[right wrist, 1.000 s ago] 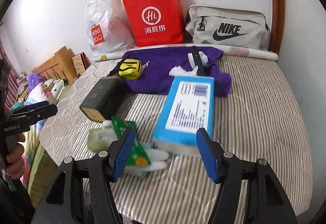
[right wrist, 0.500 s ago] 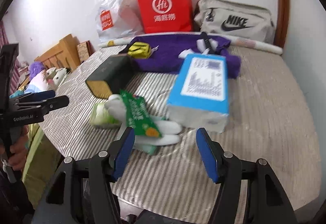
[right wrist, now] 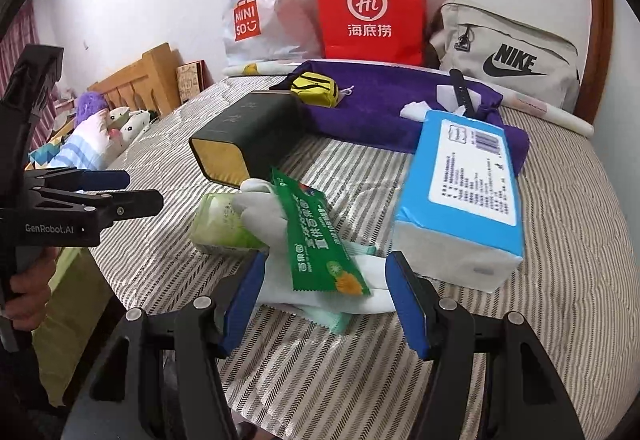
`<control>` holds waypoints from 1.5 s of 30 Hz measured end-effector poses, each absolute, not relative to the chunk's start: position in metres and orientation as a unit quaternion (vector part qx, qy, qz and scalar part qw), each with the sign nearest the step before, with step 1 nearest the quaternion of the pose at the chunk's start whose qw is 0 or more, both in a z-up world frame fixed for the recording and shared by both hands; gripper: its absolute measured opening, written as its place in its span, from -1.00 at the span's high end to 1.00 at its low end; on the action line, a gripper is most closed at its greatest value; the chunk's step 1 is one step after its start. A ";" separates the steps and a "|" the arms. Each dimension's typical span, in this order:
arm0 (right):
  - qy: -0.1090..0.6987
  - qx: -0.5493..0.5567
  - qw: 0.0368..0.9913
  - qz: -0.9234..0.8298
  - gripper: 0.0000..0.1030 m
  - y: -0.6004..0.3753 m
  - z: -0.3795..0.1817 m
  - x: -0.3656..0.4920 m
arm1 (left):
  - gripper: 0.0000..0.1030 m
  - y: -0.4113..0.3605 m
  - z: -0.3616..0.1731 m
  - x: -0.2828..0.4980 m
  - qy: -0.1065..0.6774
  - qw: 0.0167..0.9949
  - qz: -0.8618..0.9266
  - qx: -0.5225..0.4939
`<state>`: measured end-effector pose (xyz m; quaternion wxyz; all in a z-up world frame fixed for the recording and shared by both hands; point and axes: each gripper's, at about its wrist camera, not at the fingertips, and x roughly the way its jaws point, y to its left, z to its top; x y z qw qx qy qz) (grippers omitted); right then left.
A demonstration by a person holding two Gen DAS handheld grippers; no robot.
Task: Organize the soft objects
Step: 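Withdraw both grippers from the towel back toward the remaining items on the bed, then grasp the light green tissue pack with left gripper while right grasps the green snack packet, then lift the tissue pack with left gripper while right lifts the green snack packet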
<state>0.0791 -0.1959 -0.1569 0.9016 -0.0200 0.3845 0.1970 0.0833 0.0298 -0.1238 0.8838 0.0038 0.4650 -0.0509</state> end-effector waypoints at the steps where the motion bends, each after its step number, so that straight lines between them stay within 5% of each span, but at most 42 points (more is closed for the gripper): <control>1: 0.386 -0.019 0.901 0.199 -0.21 -0.194 -0.160 0.080 | -0.57 0.030 -0.124 0.083 0.465 0.884 -0.051 0.004; 4: 0.397 -0.034 0.895 0.202 -0.17 -0.187 -0.169 0.084 | -0.57 0.030 -0.126 0.082 0.468 0.882 -0.056 0.001; 9: 0.395 -0.062 0.893 0.207 0.46 -0.180 -0.179 0.088 | -0.57 0.027 -0.134 0.084 0.473 0.878 -0.070 0.001; 19: 0.362 -0.060 0.906 0.209 0.87 -0.200 -0.163 0.074 | -0.57 0.013 -0.155 0.102 0.489 0.865 -0.109 0.006; 36: 0.408 0.009 0.886 0.221 0.78 -0.232 -0.176 0.071 | -0.58 -0.028 -0.174 0.123 0.472 0.853 -0.190 0.120; 41: 0.404 0.009 0.890 0.213 0.23 -0.229 -0.175 0.079 | -0.57 -0.018 -0.180 0.130 0.482 0.851 -0.190 0.080; 45: 0.404 0.008 0.891 0.207 0.16 -0.223 -0.173 0.086 | -0.45 -0.020 -0.179 0.124 0.466 0.860 -0.187 0.091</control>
